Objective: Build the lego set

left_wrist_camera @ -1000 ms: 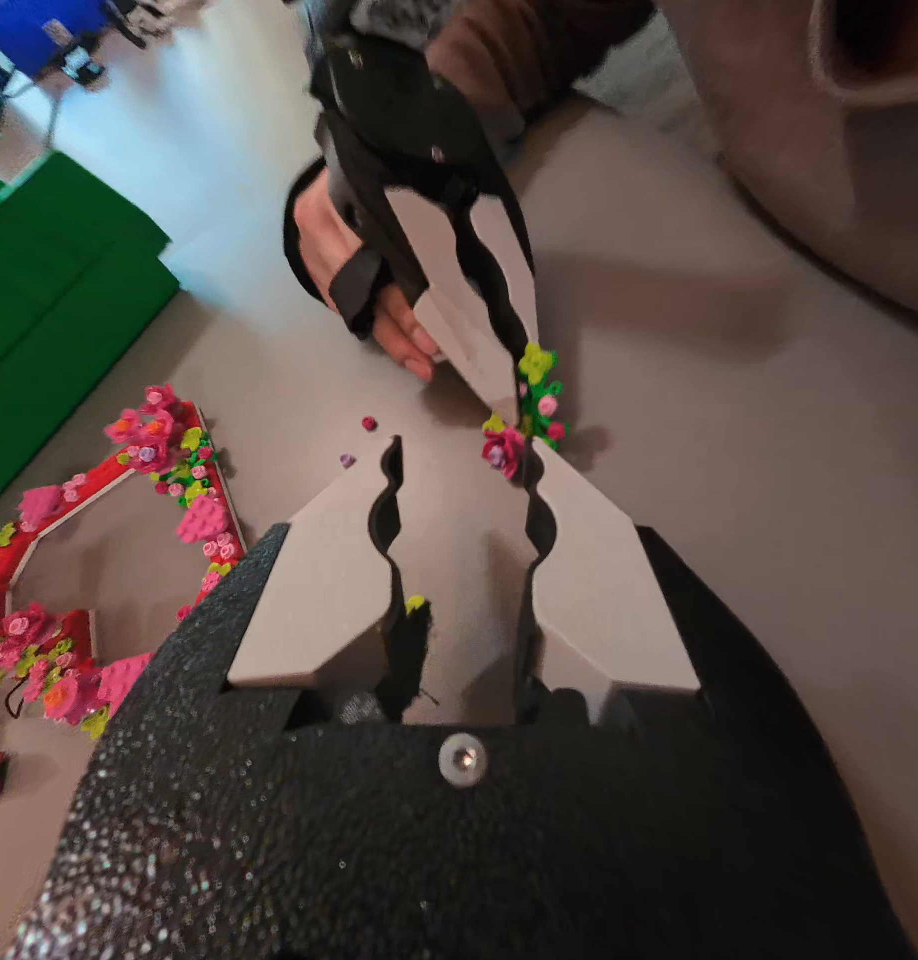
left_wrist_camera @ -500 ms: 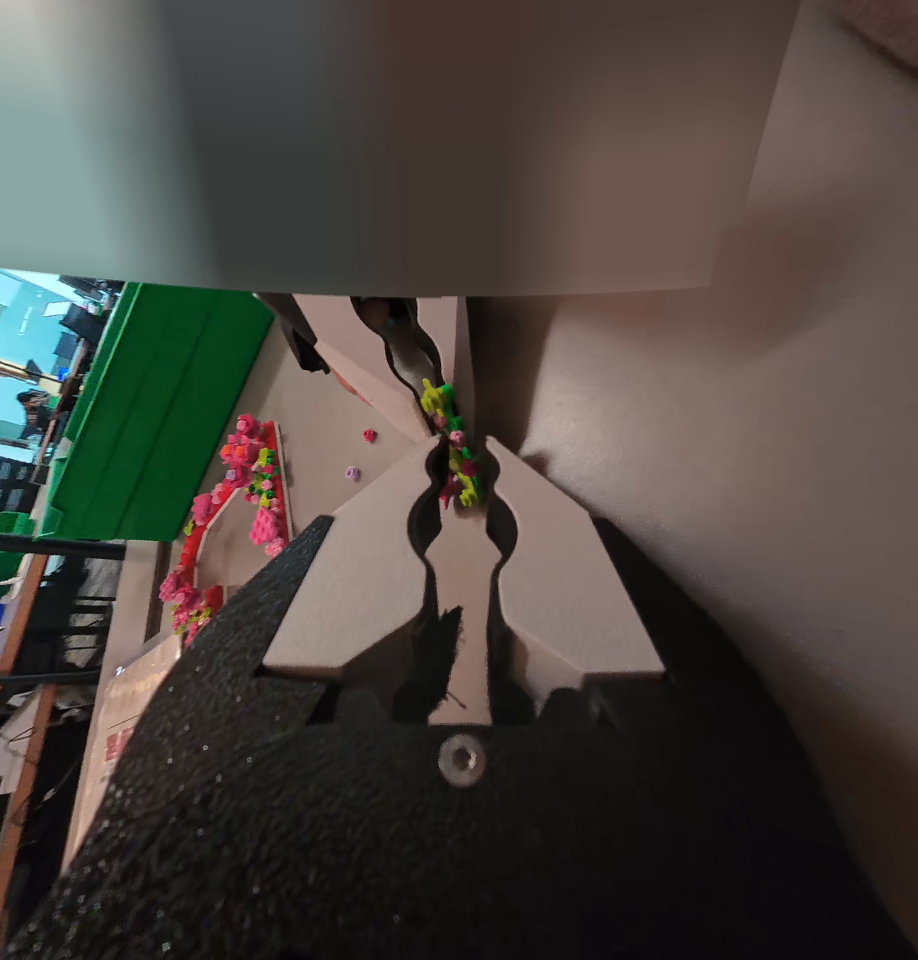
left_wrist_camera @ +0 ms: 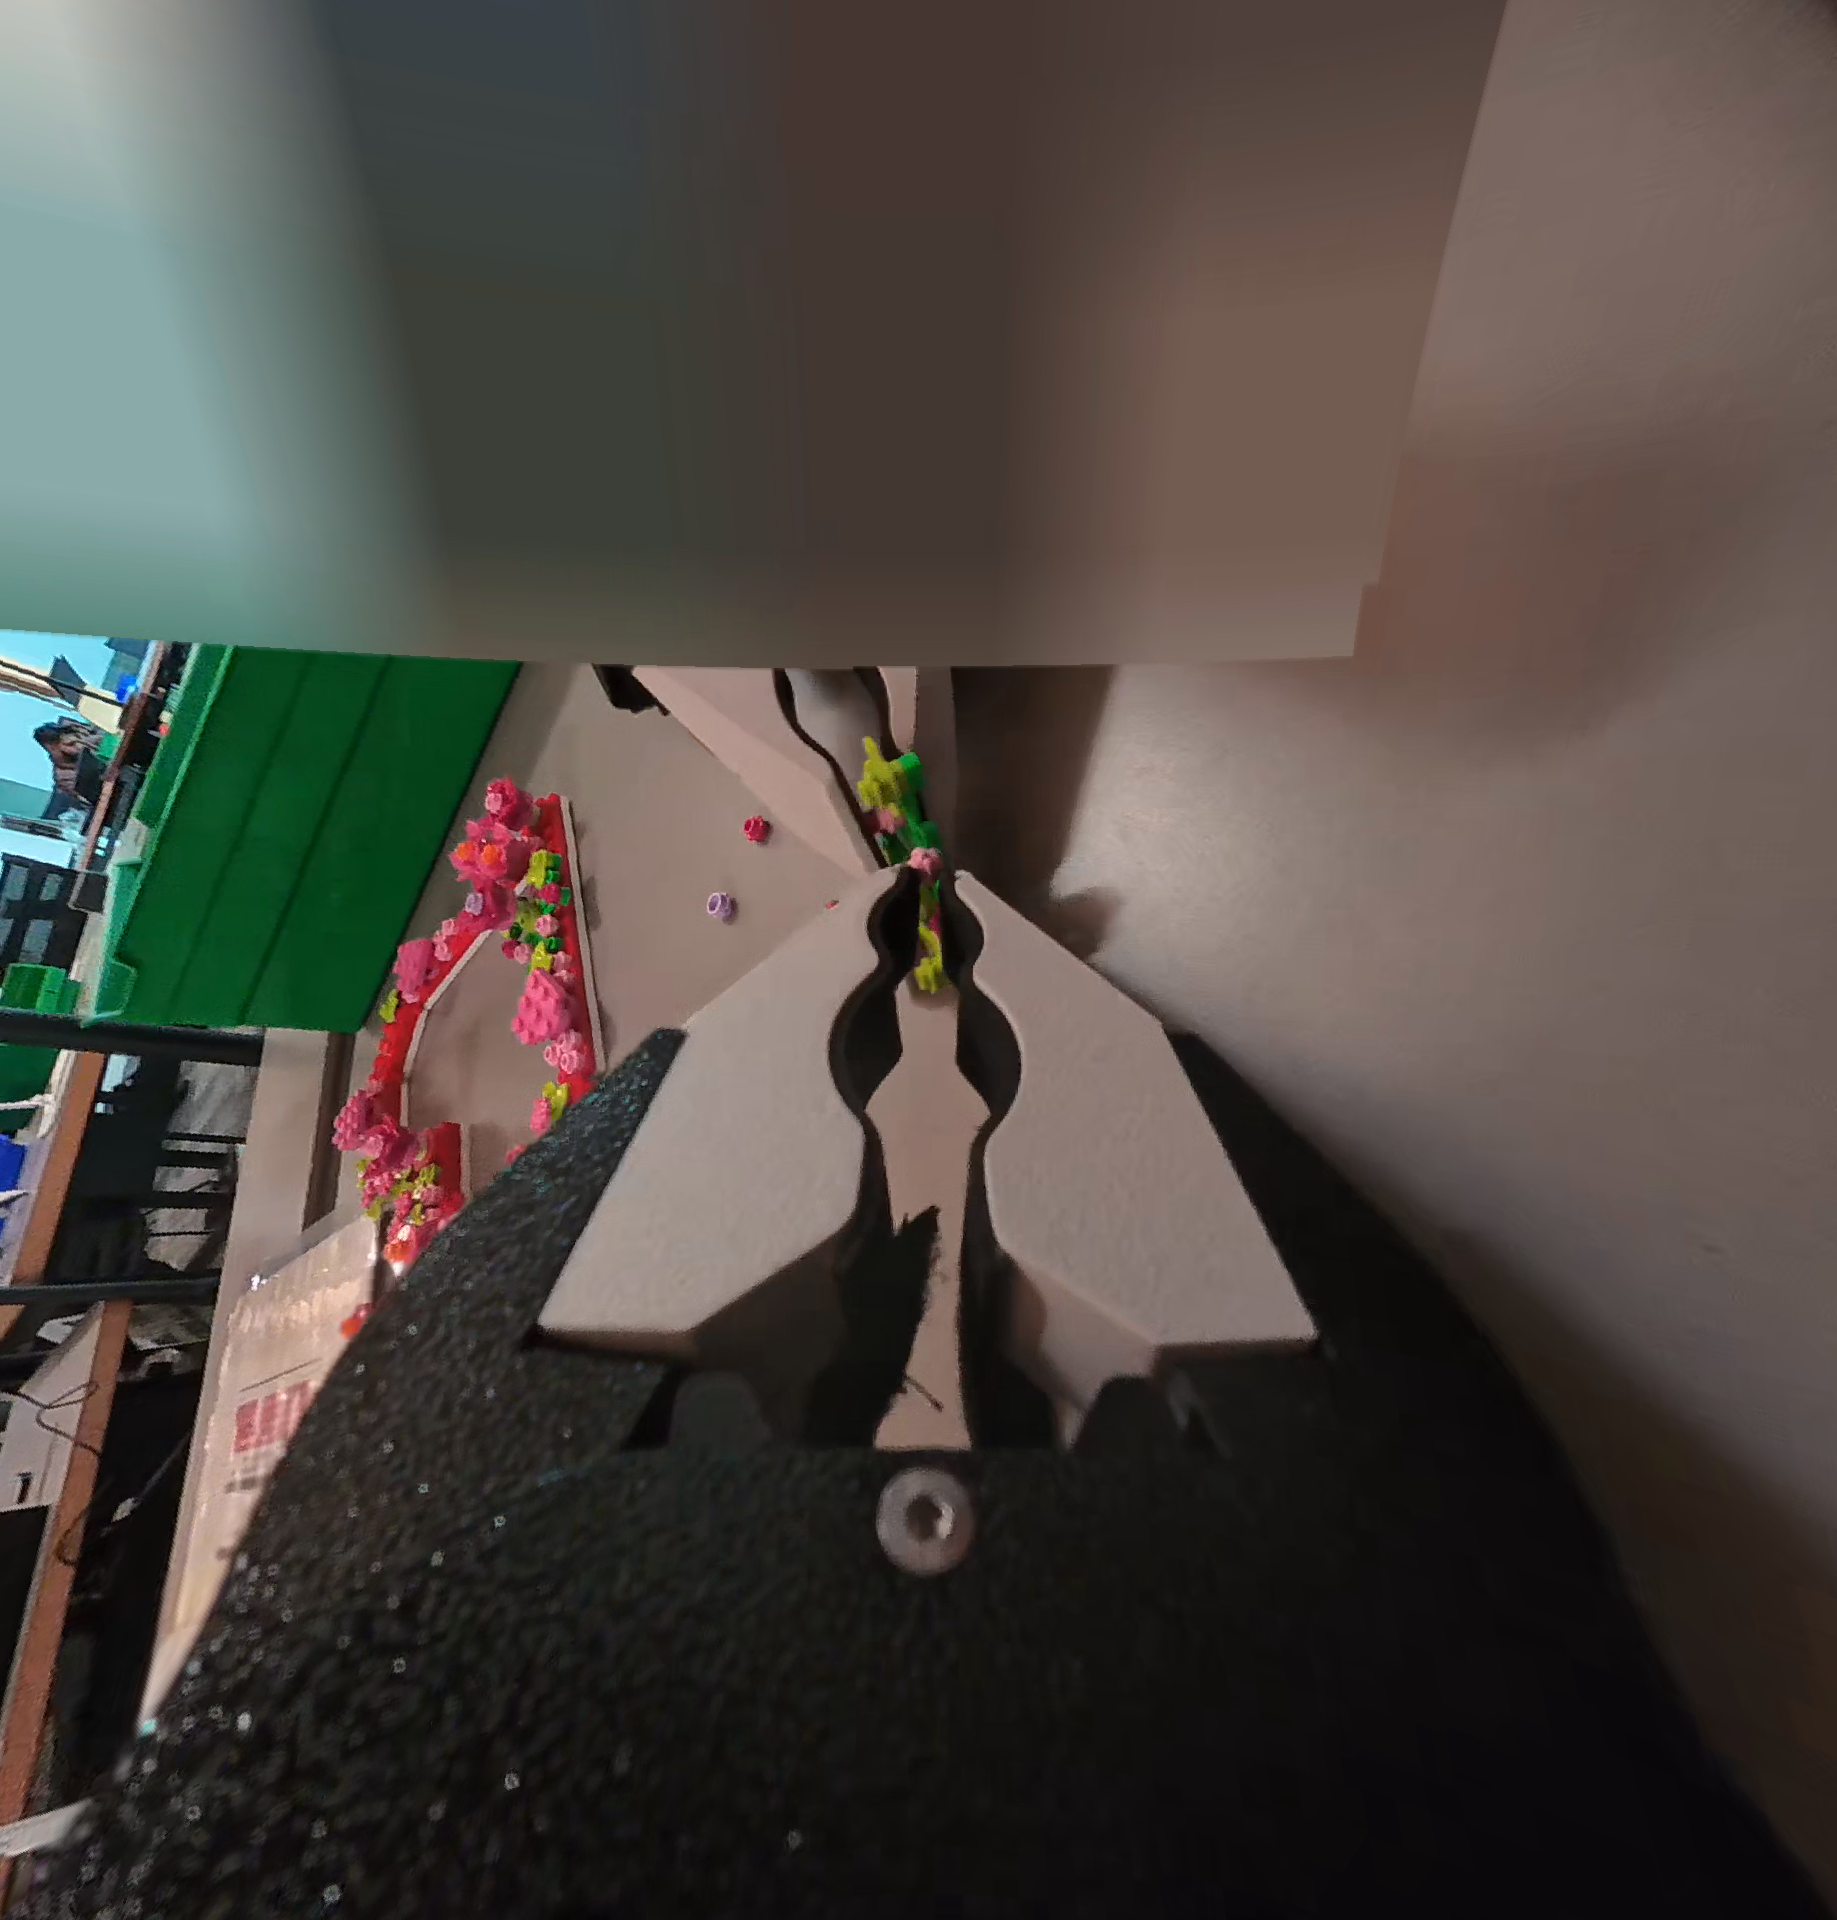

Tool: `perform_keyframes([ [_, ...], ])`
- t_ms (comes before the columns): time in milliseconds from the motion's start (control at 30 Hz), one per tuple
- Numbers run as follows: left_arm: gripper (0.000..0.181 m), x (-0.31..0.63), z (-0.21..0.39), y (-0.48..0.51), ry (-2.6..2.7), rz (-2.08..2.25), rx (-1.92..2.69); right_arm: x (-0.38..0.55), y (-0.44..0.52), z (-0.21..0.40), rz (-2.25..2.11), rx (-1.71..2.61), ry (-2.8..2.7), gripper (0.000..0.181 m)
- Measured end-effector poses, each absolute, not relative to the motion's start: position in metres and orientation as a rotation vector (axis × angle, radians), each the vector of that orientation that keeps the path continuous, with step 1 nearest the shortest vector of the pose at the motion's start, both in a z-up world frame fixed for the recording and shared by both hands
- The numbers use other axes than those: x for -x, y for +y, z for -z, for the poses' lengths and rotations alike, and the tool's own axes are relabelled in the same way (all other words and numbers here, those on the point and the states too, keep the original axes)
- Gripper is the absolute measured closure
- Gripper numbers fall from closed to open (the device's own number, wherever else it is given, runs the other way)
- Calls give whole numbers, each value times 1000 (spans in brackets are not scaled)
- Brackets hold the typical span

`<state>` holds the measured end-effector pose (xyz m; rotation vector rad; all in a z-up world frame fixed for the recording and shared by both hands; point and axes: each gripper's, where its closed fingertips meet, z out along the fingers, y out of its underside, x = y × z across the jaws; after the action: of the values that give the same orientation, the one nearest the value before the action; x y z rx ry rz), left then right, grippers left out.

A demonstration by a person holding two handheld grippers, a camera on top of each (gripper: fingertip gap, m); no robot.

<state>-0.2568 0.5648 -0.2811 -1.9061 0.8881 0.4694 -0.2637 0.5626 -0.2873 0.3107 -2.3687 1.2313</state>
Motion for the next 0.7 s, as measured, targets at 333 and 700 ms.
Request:
perform_keyframes([
  [333,181,260,282,568,769,-363,2005,266,565,287,-1220,-323,-2346,174],
  [700,181,267,284,569,652,-281,2079,269,566,286,-1204,-325,-2304,174],
])
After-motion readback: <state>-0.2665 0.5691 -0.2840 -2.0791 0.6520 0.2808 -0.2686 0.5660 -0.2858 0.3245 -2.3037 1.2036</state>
